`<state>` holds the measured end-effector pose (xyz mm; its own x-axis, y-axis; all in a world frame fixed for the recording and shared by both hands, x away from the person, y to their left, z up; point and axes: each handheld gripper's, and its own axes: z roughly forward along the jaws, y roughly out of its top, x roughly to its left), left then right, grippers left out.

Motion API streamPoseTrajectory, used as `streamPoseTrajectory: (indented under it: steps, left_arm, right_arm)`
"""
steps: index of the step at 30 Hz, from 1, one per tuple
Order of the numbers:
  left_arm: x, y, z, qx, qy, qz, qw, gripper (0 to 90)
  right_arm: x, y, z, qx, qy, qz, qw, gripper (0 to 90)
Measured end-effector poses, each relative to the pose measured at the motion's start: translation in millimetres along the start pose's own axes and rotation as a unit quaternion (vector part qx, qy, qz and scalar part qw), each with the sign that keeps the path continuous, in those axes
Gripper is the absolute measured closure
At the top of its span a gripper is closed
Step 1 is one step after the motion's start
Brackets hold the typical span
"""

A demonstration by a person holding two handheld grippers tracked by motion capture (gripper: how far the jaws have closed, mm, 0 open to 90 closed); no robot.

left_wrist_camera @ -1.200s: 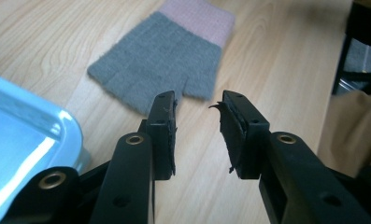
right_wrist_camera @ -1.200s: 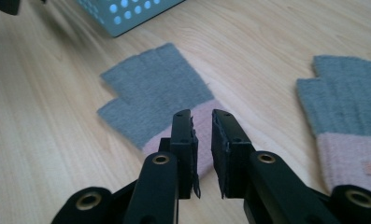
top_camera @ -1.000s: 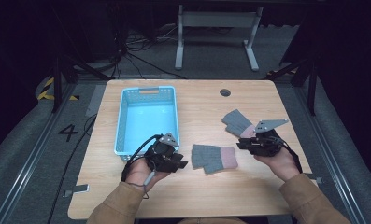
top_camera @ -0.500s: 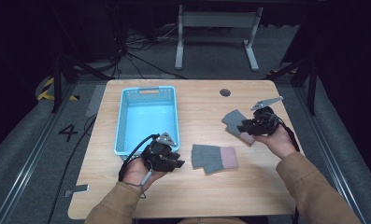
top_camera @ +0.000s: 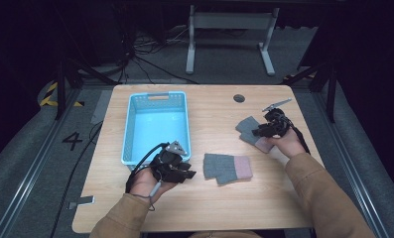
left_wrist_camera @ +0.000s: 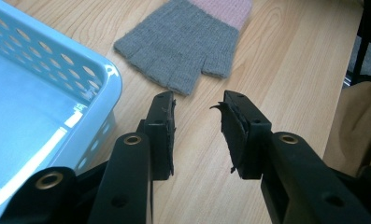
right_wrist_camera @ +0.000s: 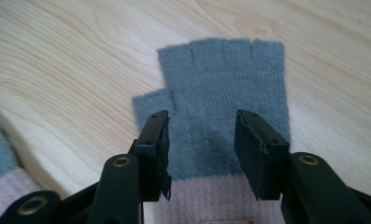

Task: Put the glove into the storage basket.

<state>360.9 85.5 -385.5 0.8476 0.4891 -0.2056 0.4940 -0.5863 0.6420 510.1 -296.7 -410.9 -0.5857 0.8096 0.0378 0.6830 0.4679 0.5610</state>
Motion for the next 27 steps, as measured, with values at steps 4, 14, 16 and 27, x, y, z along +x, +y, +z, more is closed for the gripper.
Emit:
streamPoseTrajectory:
  steps: [4, 14, 16, 27]
  left_arm:
    - [0.1, -0.4, 1.0, -0.001, 0.002, 0.000, 1.0000, 64.3]
    - [0.0, -0.3, 1.3, -0.001, 0.003, -0.002, 1.0000, 62.5]
    - [-0.3, -0.3, 1.5, -0.001, 0.003, -0.002, 1.0000, 62.7]
    - [-0.2, -0.3, 1.7, 0.000, 0.001, -0.003, 1.0000, 64.1]
  right_arm:
    - [-3.5, -2.2, 9.5, 0.015, -0.009, 0.006, 0.9998, 56.1]
    - [-2.4, -6.2, 21.3, 0.034, -0.025, -0.012, 0.9990, 56.7]
    - [-2.9, -6.9, 21.7, 0.032, -0.024, -0.011, 0.9991, 58.2]
    - [2.2, -4.3, 21.7, 0.039, -0.040, -0.030, 0.9980, 83.0]
